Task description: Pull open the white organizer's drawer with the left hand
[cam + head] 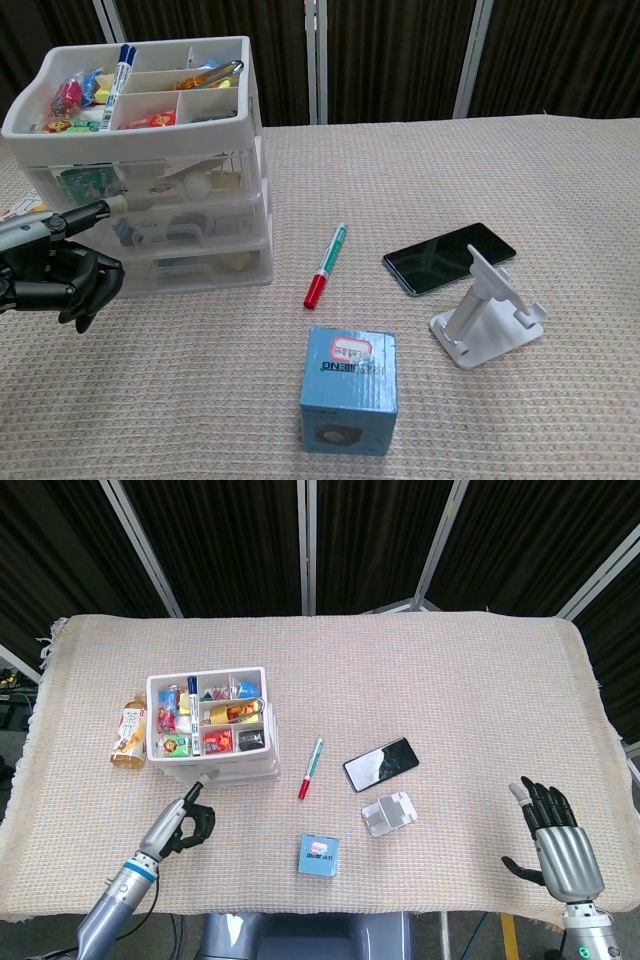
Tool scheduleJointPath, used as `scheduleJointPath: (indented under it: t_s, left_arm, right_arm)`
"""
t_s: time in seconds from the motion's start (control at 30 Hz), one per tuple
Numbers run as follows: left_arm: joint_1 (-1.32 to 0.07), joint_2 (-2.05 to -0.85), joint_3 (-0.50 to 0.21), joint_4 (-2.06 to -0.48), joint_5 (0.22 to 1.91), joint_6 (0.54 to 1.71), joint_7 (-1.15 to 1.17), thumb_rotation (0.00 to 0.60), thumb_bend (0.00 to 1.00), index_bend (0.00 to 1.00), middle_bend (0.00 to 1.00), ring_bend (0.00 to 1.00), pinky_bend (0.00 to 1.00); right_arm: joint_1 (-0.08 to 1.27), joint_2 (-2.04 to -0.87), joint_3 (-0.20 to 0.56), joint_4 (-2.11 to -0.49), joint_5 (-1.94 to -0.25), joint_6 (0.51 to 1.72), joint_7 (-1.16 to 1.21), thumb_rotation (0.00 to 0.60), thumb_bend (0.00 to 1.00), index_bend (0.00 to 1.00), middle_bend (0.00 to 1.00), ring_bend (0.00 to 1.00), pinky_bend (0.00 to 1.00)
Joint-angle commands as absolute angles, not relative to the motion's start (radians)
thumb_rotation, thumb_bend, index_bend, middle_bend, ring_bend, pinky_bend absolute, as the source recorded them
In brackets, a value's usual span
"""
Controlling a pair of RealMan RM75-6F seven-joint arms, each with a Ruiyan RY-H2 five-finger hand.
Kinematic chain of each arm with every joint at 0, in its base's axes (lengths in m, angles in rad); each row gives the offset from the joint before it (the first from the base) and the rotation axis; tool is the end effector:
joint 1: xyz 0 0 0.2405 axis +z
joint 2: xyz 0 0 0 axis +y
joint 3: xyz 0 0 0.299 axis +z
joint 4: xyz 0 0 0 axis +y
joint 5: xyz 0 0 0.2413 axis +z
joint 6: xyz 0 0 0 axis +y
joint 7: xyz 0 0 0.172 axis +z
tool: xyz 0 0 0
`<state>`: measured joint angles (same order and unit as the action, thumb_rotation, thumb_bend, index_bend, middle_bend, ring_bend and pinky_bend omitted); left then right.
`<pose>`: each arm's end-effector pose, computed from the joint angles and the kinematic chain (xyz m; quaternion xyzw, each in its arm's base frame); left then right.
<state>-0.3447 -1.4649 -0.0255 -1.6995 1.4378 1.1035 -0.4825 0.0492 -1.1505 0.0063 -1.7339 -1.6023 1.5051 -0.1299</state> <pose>-0.2376 0.2556 -0.0431 -0.5074 -0.6766 -0.4881 0.2157 -0.3226 -0.1892 0.1178 0.6190 -0.3870 0.3995 0.5546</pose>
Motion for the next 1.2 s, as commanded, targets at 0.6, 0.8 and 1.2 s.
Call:
scheduleJointPath:
  t_s: [0.6, 0.8, 1.2]
  left_arm:
    - [-0.385, -1.514, -0.053, -1.677, 1.421, 1.073, -0.501, 0.600, 0.97, 0.00, 0.73, 0.76, 0.63]
    - [-0.400, -1.524, -0.066, -1.663, 1.408, 1.058, -0.506, 0.600, 0.97, 0.00, 0.73, 0.76, 0.63]
    - [-0.415, -1.520, -0.059, -1.672, 1.414, 1.042, -0.515, 0.600, 0.97, 0.03, 0.73, 0.76, 0.63]
  right_arm:
    - [0.052, -1.156, 0.007, -1.728, -1.596, 1.495, -0.138, 0.600, 0.01, 0.00, 0.00, 0.00, 0.00]
    - [0.053, -1.161, 0.004, -1.726, -1.596, 1.491, -0.147, 0.600, 0.01, 0.00, 0.00, 0.00, 0.00]
    - [0.054, -1.164, 0.004, -1.725, -1.592, 1.486, -0.151, 0.600, 0.01, 0.00, 0.00, 0.00, 0.00]
